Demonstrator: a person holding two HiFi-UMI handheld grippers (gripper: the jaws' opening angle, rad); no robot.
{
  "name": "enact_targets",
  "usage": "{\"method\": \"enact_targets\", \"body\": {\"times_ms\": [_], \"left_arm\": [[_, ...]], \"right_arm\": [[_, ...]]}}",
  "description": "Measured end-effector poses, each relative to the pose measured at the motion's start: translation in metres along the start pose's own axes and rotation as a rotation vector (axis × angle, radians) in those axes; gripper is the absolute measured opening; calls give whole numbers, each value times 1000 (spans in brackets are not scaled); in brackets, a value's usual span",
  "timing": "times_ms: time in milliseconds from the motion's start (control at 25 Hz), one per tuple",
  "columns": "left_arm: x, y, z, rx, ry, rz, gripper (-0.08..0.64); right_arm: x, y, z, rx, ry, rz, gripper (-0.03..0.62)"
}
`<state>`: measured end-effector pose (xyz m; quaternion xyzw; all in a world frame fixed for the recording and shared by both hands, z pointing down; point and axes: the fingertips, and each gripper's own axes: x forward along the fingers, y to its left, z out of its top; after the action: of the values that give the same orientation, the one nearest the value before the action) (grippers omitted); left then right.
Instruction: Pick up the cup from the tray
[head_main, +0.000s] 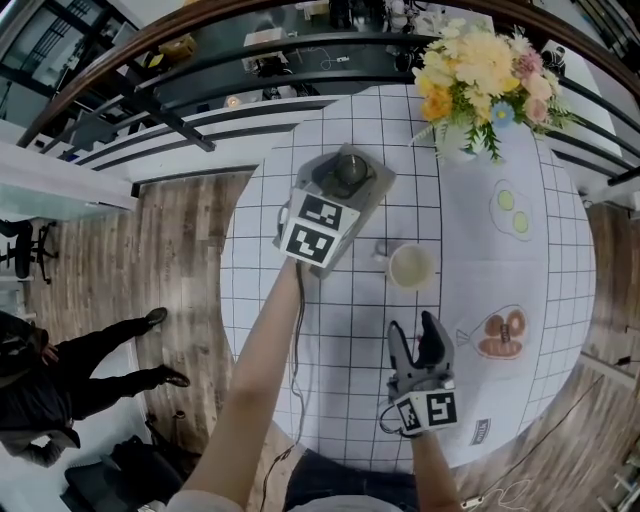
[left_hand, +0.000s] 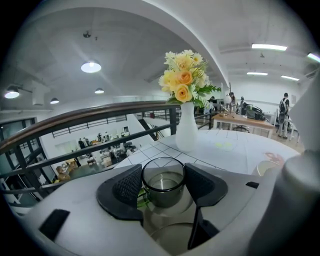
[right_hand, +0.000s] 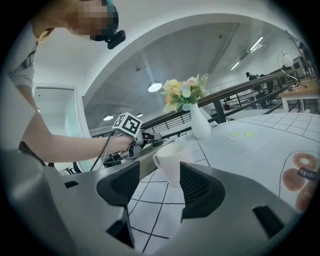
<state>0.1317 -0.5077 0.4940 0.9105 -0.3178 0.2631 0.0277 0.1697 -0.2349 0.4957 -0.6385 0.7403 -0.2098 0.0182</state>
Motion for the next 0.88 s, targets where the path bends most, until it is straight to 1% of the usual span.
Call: {"method": "enact_targets", "body": {"times_ms": [360, 480, 680, 800, 880], "left_arm": [[-18, 0, 3, 6, -50, 25, 275], [-34, 0, 6, -13, -85, 34, 275], [-79, -10, 16, -40, -177, 55, 275], [-116, -29, 20, -56, -226, 65, 275], [-138, -47, 14, -60, -238, 59, 275]], "right_arm": [[-7, -7, 5, 22, -12, -17, 252], [-9, -9, 11, 19, -24, -21, 252], [-13, -5, 19, 21, -41, -28, 252], [-15, -3, 23, 14, -52, -22, 252], [-17, -2, 23, 13, -55, -21, 252]]}}
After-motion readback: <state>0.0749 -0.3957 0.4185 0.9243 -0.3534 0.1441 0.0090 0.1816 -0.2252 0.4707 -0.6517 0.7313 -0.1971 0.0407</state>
